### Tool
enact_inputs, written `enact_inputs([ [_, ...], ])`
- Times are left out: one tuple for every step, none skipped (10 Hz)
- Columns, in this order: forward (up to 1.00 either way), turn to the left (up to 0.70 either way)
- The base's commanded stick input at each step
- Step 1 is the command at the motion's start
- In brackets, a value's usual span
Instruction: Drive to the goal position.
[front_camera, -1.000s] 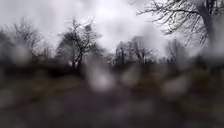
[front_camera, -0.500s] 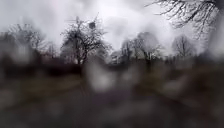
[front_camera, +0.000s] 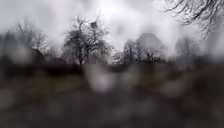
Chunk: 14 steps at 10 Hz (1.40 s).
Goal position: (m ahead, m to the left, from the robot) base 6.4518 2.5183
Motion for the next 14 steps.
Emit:
enact_inputs([
  [1.0,0.4],
  [1.0,0.4],
  [1.0,0.4],
  [1.0,0.3],
  [1.0,0.09],
  [1.0,0.0],
  [1.0,0.0],
  [1.0,0.0],
  [1.0,0.0],
  [1.0,0.0],
  [1.0,0.0],
  [1.0,0.06],
  [1.0,0.23],
  [1.0,0.4],
])
